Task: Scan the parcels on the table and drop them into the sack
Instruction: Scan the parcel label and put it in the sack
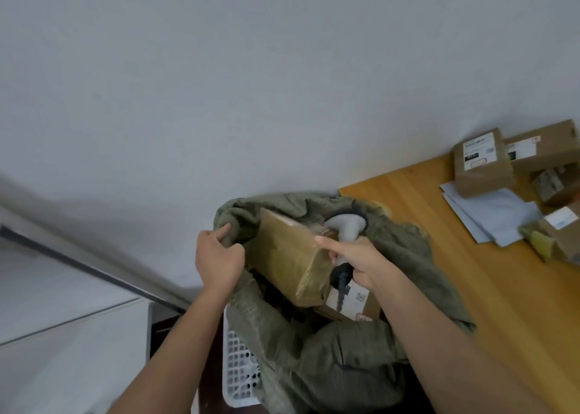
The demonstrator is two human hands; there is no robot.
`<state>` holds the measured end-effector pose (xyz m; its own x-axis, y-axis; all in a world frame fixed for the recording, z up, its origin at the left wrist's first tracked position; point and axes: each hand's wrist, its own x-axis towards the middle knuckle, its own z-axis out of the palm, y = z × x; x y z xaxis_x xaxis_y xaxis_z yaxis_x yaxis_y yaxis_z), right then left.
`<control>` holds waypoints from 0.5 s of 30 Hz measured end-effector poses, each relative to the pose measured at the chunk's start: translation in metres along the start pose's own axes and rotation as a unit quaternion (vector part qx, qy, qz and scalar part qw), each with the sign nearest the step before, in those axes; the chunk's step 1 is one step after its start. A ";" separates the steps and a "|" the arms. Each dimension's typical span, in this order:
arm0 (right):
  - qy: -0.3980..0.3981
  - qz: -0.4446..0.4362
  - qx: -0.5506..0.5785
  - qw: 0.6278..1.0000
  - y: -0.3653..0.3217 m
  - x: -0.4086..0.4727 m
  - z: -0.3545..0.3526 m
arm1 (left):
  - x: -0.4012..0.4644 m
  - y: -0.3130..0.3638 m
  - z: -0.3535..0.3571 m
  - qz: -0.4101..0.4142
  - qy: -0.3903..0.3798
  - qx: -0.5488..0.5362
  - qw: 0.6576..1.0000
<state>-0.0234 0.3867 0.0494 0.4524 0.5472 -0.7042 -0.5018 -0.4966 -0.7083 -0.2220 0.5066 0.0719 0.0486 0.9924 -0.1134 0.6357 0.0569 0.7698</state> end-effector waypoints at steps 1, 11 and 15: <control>-0.038 0.015 -0.001 0.999 -0.001 -0.005 -0.003 | 0.000 0.002 0.005 0.002 -0.007 -0.005 1.000; 0.019 -0.048 0.012 0.999 -0.031 -0.034 -0.065 | 0.002 0.032 0.059 -0.010 -0.165 0.093 0.982; 0.085 -0.082 0.033 0.992 -0.040 -0.058 -0.114 | -0.005 0.045 0.095 0.012 -0.271 0.187 0.944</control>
<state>0.0540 0.2982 0.1130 0.6464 0.4933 -0.5821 -0.4559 -0.3620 -0.8131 -0.1202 0.4937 0.0476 0.3894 0.7854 -0.4811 0.8519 -0.1087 0.5122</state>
